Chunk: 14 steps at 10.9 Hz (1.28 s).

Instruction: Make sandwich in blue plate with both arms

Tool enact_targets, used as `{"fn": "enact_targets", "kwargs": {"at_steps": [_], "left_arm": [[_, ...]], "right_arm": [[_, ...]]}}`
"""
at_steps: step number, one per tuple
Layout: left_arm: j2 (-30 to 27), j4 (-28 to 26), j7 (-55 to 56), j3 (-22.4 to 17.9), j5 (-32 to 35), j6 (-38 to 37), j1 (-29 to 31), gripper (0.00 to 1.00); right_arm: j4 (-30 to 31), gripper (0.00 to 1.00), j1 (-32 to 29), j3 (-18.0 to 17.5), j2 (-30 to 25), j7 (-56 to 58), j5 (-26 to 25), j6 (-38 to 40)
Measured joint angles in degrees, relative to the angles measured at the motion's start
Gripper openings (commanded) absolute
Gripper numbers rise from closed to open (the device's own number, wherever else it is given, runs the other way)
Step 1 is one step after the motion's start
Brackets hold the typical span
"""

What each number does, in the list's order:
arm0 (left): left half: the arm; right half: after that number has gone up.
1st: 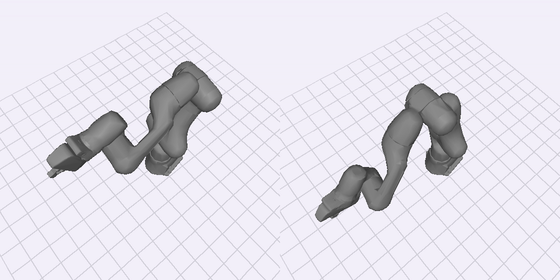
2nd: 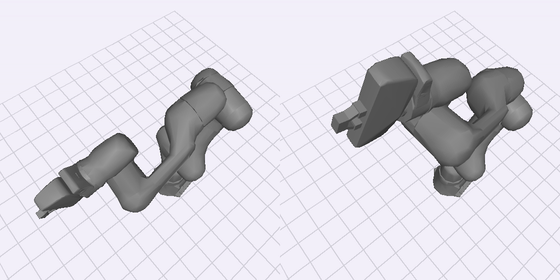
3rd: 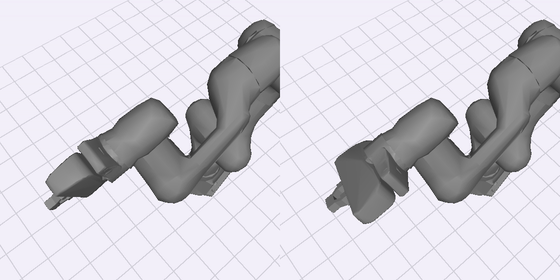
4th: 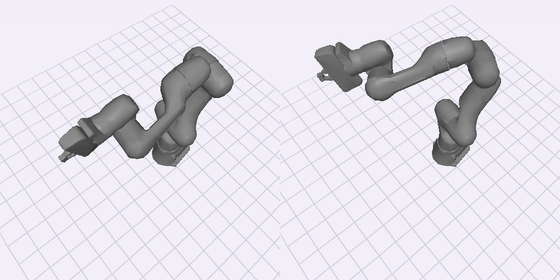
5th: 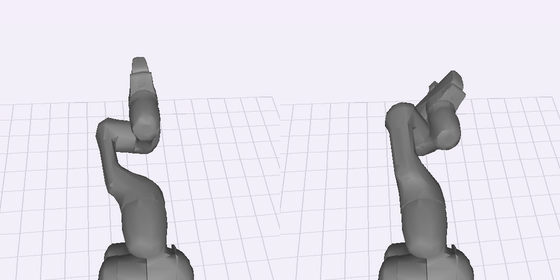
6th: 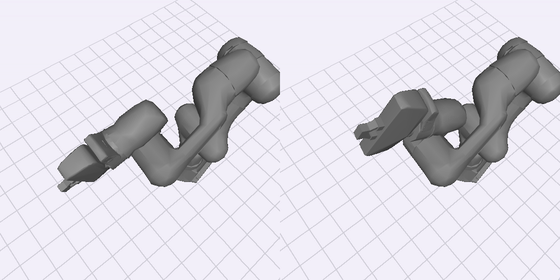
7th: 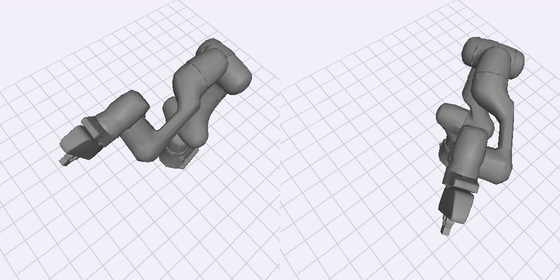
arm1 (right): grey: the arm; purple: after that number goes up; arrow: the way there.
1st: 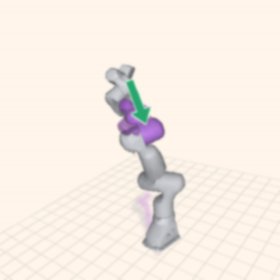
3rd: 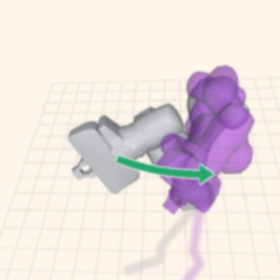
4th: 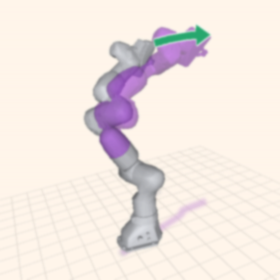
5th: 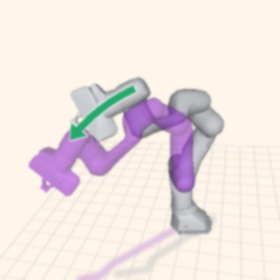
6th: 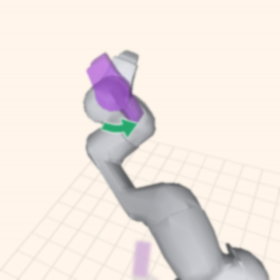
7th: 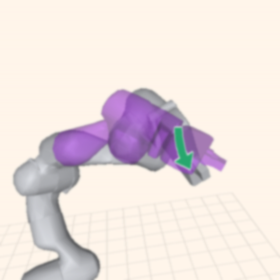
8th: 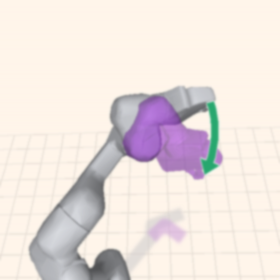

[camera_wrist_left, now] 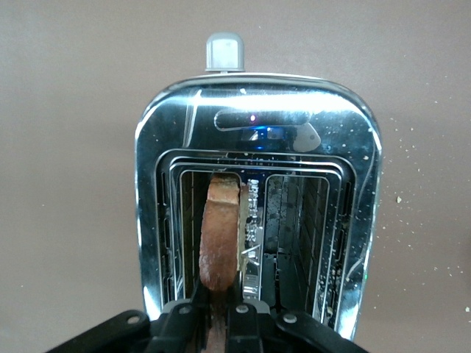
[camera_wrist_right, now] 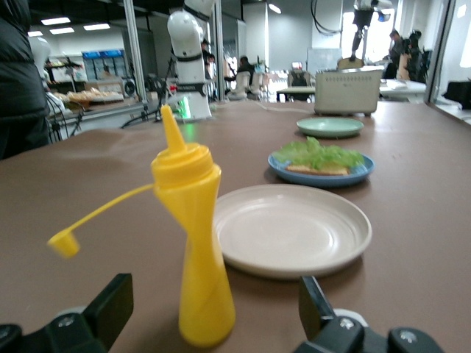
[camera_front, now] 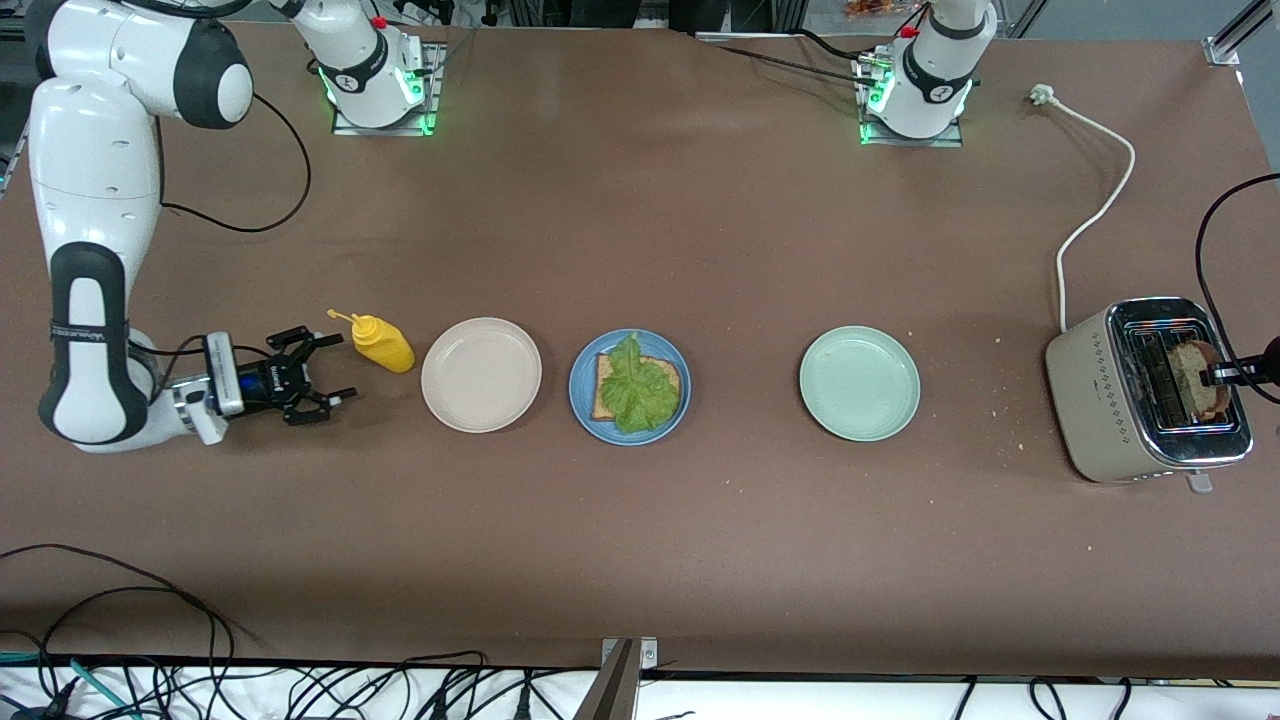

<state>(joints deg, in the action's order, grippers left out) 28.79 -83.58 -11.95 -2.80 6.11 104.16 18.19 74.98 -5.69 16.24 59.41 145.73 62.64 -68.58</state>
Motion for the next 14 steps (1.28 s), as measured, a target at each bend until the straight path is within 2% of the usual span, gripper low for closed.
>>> {"fn": "enact_targets", "kwargs": {"at_steps": [2,4,6,9,11,14], "left_arm": [[-1.9,1.1,-1.4,0.1,0.0,-2.7,0.0,0.00],[-6.1,2.0,-3.3,0.2,0.0,-7.0,0.0,0.00],[-10.7,2.1,-4.8,0.2,0.0,-10.9,0.0,0.00],[-15.3,2.2,-5.4,0.9,0.0,-15.5,0.0,0.00],[-16.9,3.3,-5.5,1.6,-0.3,-17.7,-0.1,0.00],[-17.2,4.1,-5.5,4.2,-0.6,-18.2,-0.2,0.00]], "right_arm": [[-2.0,1.00,-0.1,3.3,-0.5,-0.3,-0.6,-0.4],[-4.0,1.00,0.0,5.2,-2.0,-5.6,-3.1,-0.5],[-5.3,1.00,0.3,5.5,-5.4,-14.6,-6.8,-0.5],[-5.8,1.00,2.9,5.6,-13.3,-31.6,-12.8,-0.5],[-6.2,1.00,5.0,5.6,-17.5,-41.1,-16.4,-0.5],[-9.6,1.00,7.8,5.6,-20.5,-51.2,-21.5,-0.5]]}}
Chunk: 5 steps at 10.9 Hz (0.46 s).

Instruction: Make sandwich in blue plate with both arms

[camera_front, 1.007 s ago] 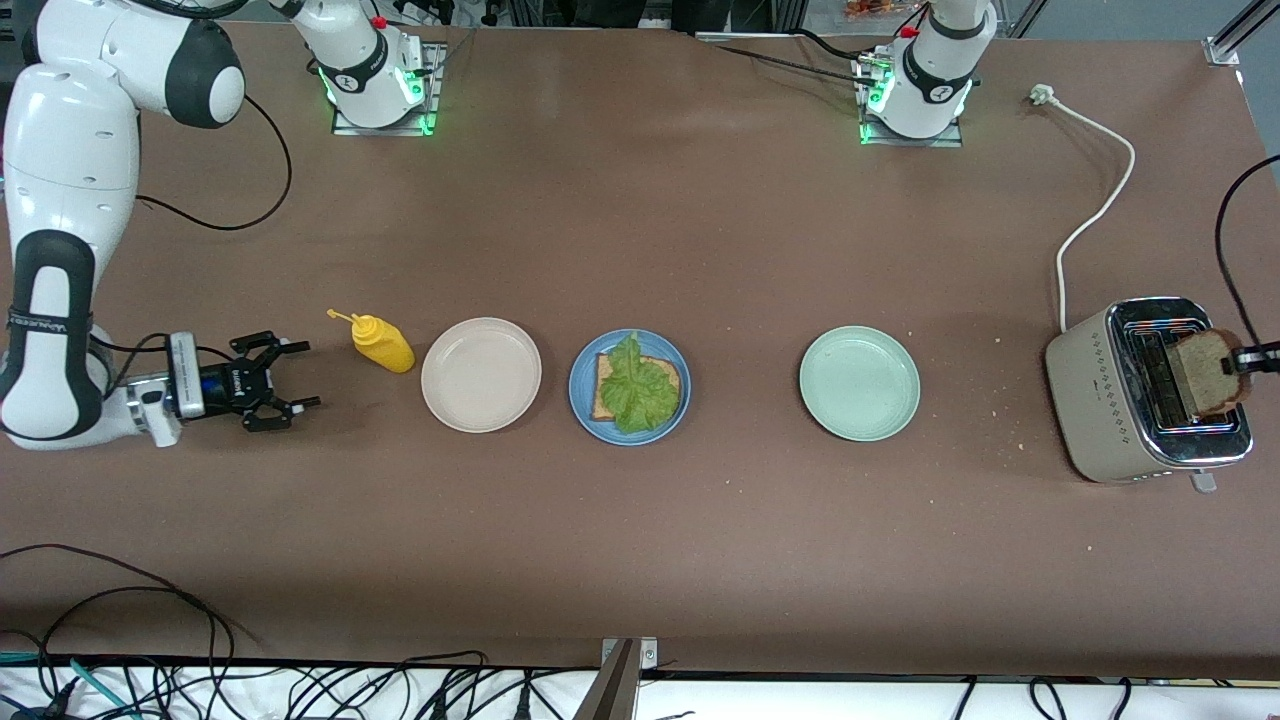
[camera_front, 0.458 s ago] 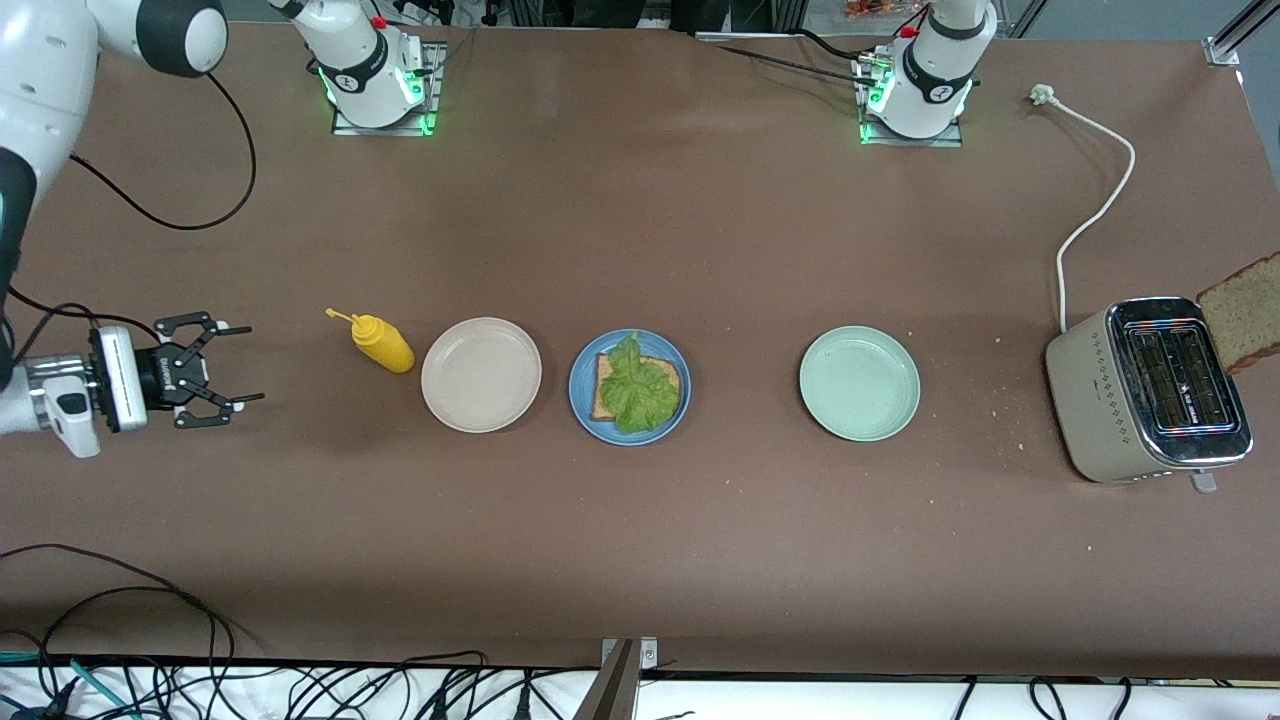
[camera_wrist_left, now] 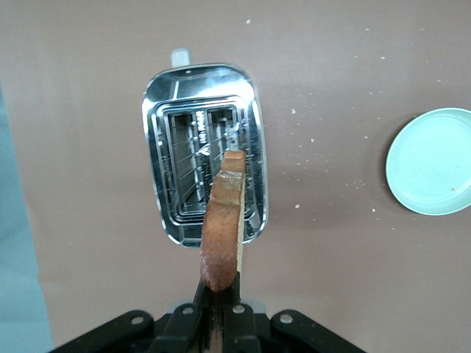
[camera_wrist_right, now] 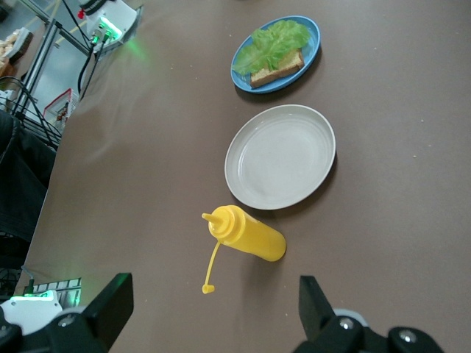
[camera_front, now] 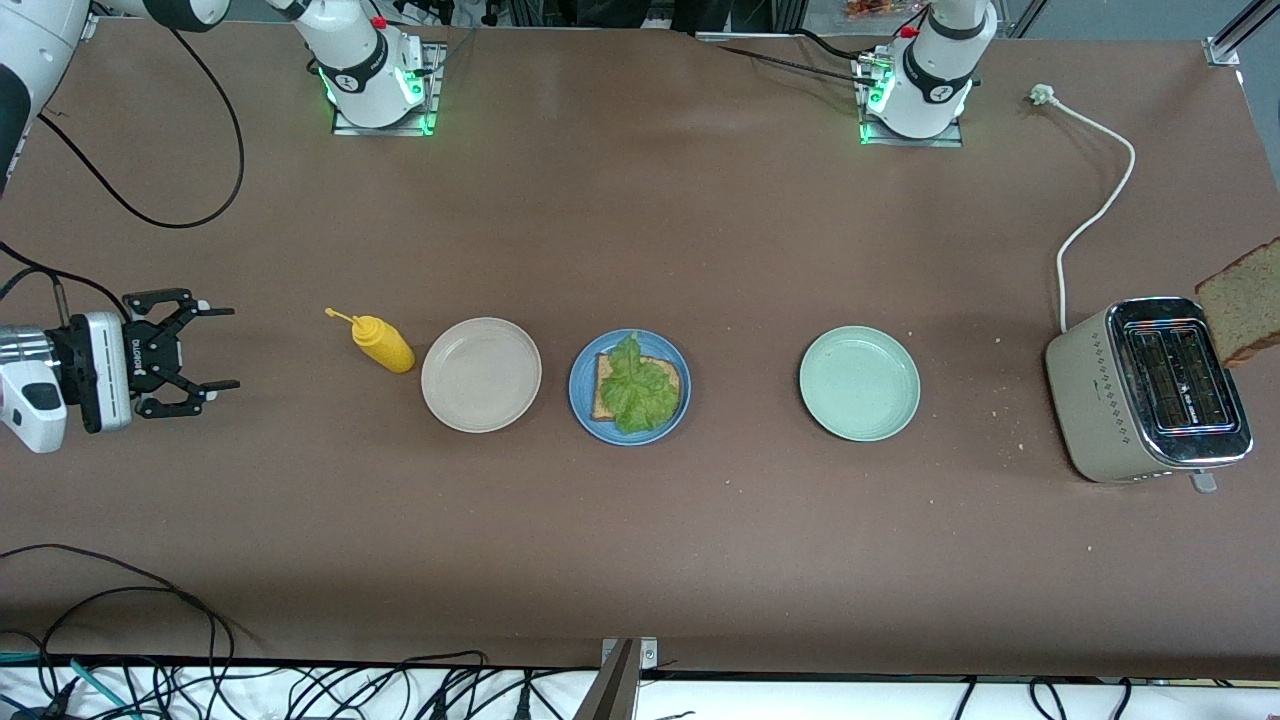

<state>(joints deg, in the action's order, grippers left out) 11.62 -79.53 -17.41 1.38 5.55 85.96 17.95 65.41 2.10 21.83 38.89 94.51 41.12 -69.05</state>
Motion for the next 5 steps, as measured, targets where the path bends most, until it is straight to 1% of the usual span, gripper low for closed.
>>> {"fn": "enact_targets", "kwargs": {"at_steps": [2,5], "left_arm": [[0.0,0.0,0.0,2.9,-0.1,0.0,0.0,0.00],[0.2,0.0,3.4,9.6,-0.2,-0.1,-0.2,0.00]], "right_arm": [[-0.9,1.00,1.6,0.0,-1.6,-5.5,-4.3,0.0],[-1.2,1.00,5.2,-0.1,-5.5,-16.5,-10.5,-1.0]]}}
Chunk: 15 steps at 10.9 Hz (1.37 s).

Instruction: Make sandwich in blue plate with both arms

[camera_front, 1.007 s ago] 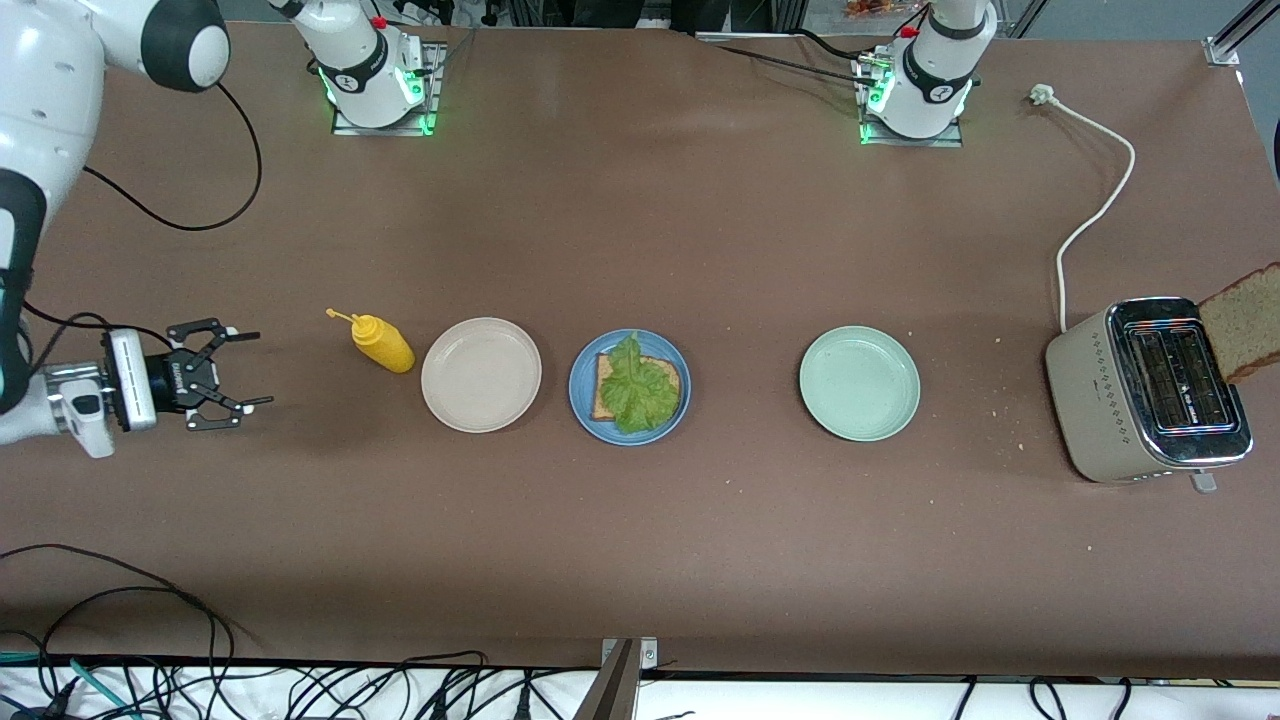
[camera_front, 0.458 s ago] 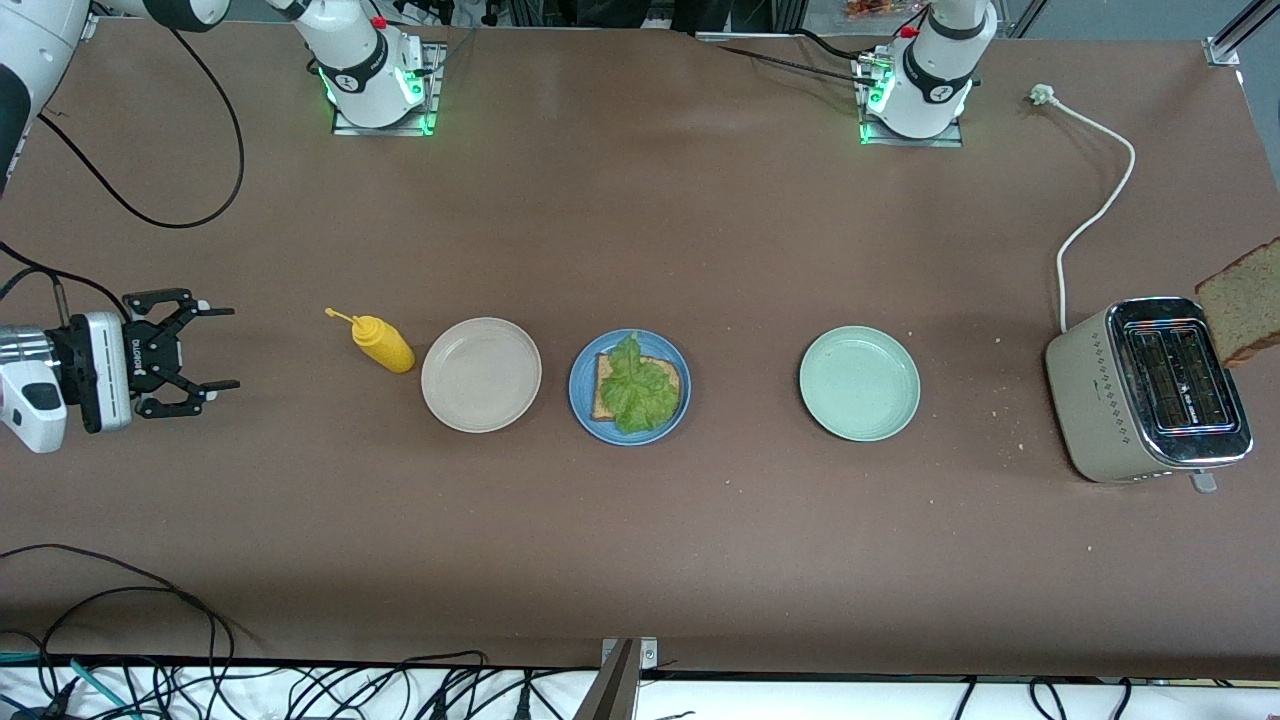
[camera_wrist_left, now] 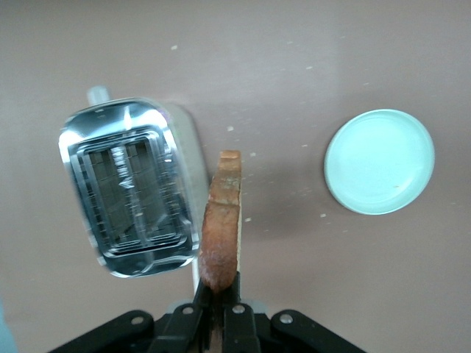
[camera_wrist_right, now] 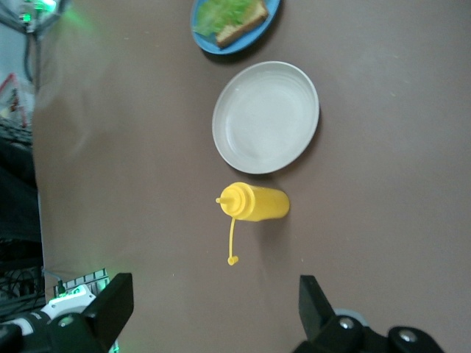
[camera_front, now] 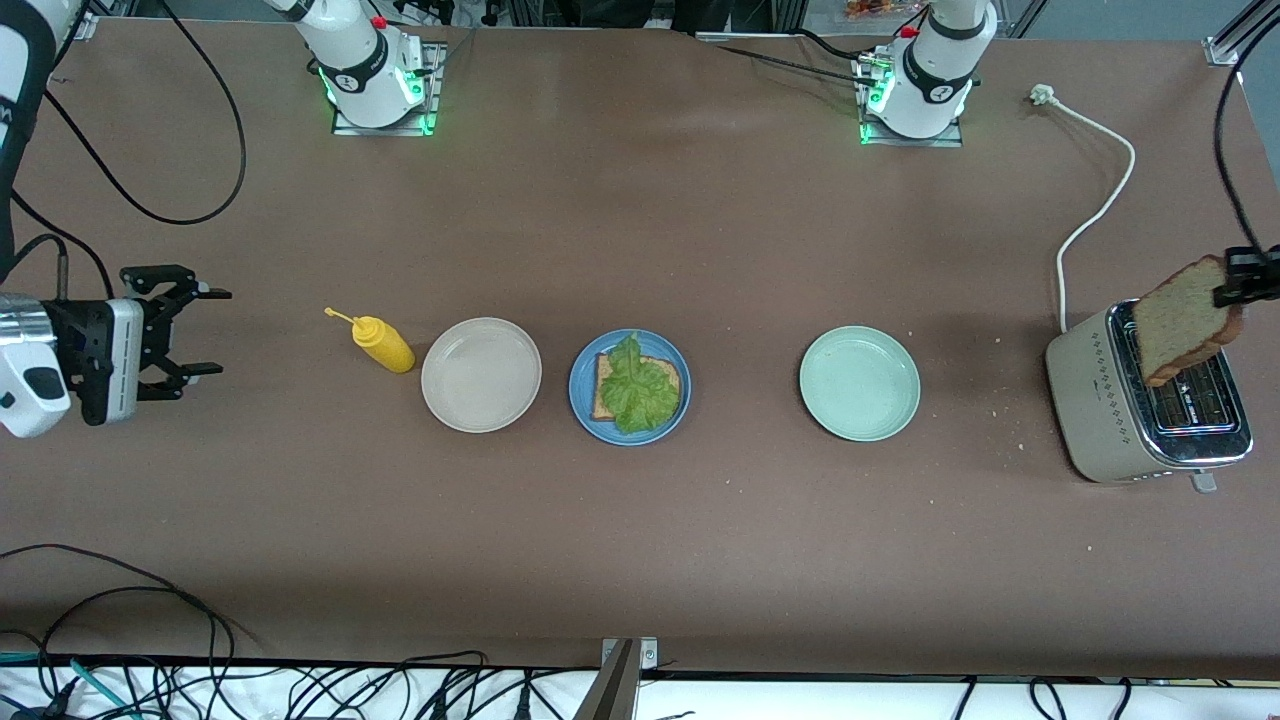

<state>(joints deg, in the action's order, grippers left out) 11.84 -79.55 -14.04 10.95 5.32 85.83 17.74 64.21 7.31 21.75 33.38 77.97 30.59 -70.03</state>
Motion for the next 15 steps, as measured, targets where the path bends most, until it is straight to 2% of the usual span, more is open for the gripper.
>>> {"fn": "enact_targets", "kwargs": {"at_steps": [1,3,5,7,8,11,13,15], "left_arm": [[0.2,-0.1,2.9,2.0,-0.1,-0.2,-0.8,0.00],[0.6,-0.7,8.4,3.0,-2.8,-0.4,-4.8,0.00],[1.2,-1.9,14.4,3.0,-7.5,-0.4,-9.4,0.00],[2.8,-2.9,20.0,3.0,-15.3,0.9,-12.9,0.00],[3.7,-4.1,21.9,3.0,-19.3,3.6,-14.1,0.00],[5.3,-9.0,27.2,3.0,-28.4,13.6,-19.5,0.00],[7.4,-10.5,29.9,3.0,-34.6,18.4,-23.5,0.00],[10.8,-10.8,30.4,2.8,-40.8,23.2,-26.7,0.00]], "right_arm": [[0.6,1.00,0.4,-0.8,-1.9,-4.6,-2.3,-1.1],[3.9,1.00,0.3,-4.0,-6.9,-12.6,-8.8,-3.2],[10.4,1.00,0.3,-6.8,-13.1,-22.0,-15.2,-5.9],[18.9,1.00,0.1,-7.6,-19.9,-33.9,-18.7,-8.4],[22.2,1.00,-0.2,-8.5,-23.2,-40.1,-21.3,-9.0],[26.7,1.00,-3.2,-15.8,-29.2,-61.6,-27.6,-10.6],[27.5,1.00,-3.3,-17.0,-31.2,-69.3,-29.2,-13.0],[29.1,1.00,-3.9,-17.0,-33.3,-71.0,-29.3,-16.6]]}}
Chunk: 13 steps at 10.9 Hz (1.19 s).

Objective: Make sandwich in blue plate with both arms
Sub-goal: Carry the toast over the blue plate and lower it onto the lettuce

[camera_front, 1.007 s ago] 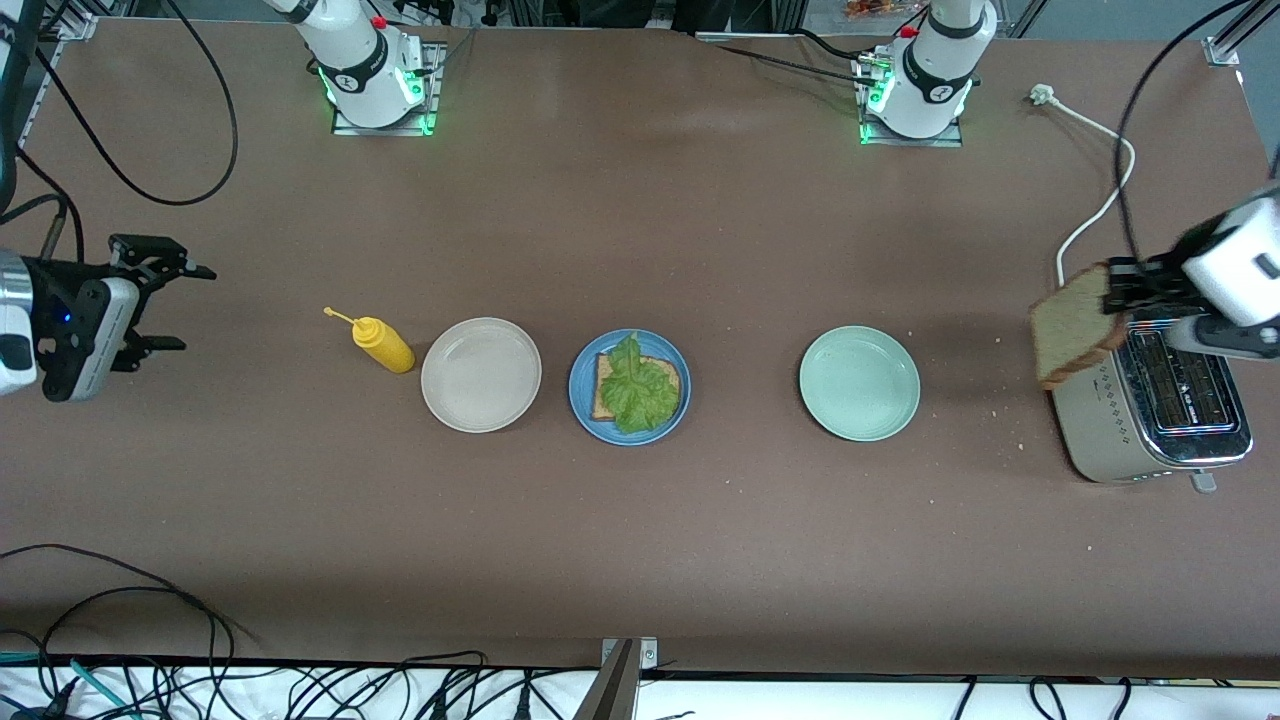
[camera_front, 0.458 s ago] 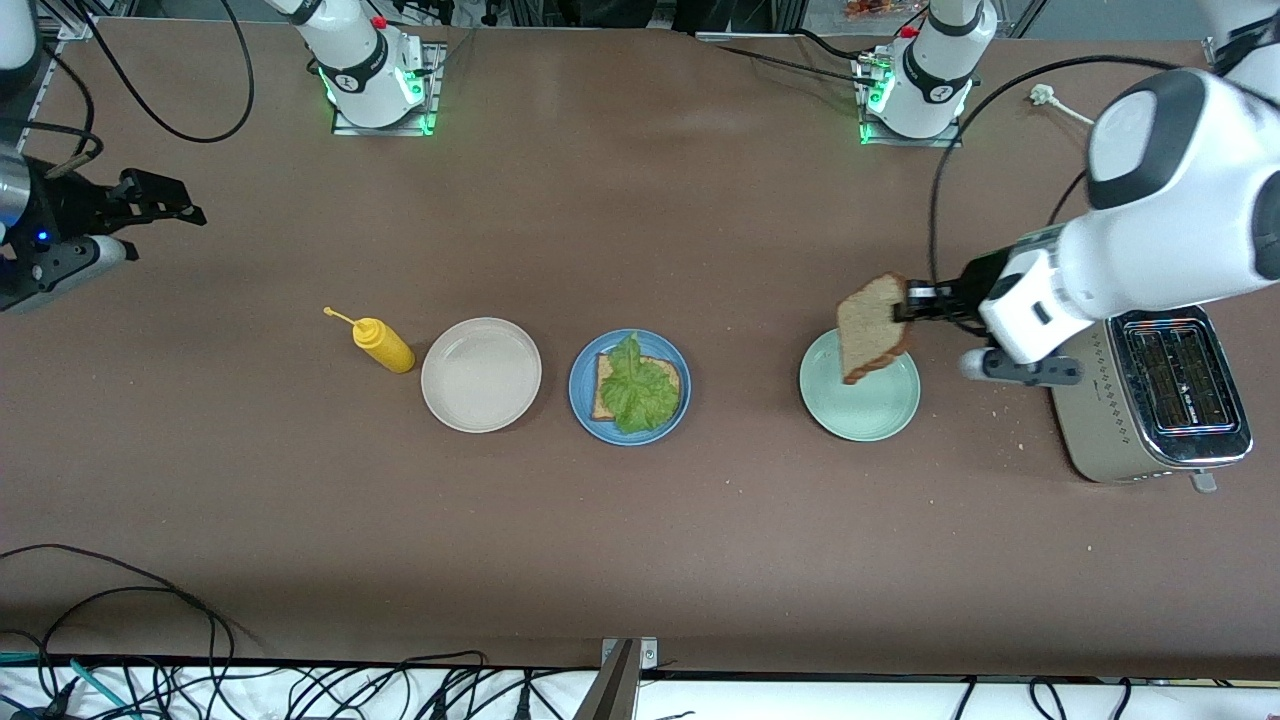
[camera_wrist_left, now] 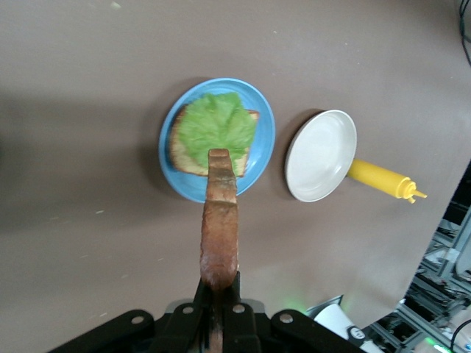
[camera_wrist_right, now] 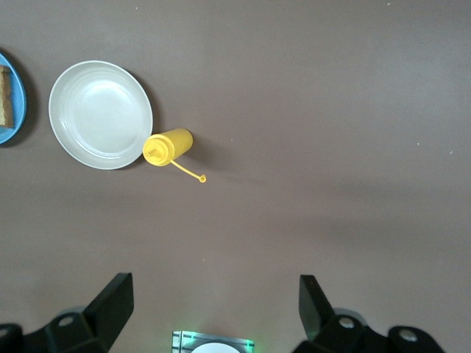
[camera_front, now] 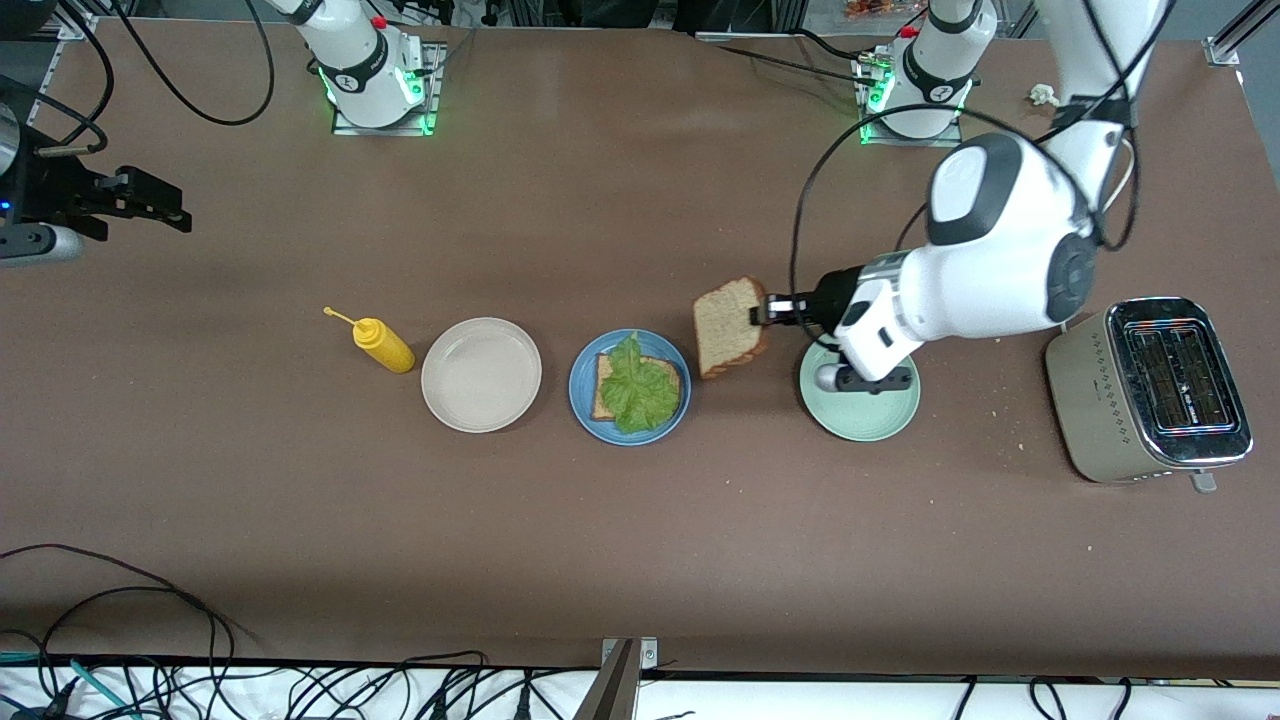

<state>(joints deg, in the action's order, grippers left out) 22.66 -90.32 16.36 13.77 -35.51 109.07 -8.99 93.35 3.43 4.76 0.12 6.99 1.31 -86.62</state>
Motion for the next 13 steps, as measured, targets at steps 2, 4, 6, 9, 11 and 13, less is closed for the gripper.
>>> {"fn": "enact_targets", "kwargs": {"at_steps": [2,4,6,9,11,13], "left_arm": [[3.9,0.0,0.0,-0.2,-3.6,5.9,-3.8,0.00],[7.9,0.0,0.1,-0.4,-6.9,13.2,-7.8,0.00],[11.3,0.7,0.1,-0.5,-10.0,20.0,-11.0,0.00],[15.1,4.7,0.1,-1.6,-10.5,21.9,-13.5,0.00],[16.9,6.0,-0.1,-2.7,-10.5,21.9,-14.3,0.00],[18.5,6.5,-0.3,-2.7,-10.5,22.9,-14.8,0.00]], "right_arm": [[2.0,1.00,-0.3,0.0,-1.8,-4.8,0.0,-0.3],[2.4,1.00,-0.3,0.0,-2.3,-6.9,0.0,-1.0],[2.4,1.00,-0.3,0.1,-2.1,-7.0,0.0,-1.4],[2.1,1.00,-0.3,0.1,-1.3,-7.0,-0.5,-2.5],[1.8,1.00,-0.3,0.2,-0.9,-7.2,-0.8,-2.6],[1.4,1.00,-0.3,0.2,-0.8,-7.3,-0.9,-2.7]]}}
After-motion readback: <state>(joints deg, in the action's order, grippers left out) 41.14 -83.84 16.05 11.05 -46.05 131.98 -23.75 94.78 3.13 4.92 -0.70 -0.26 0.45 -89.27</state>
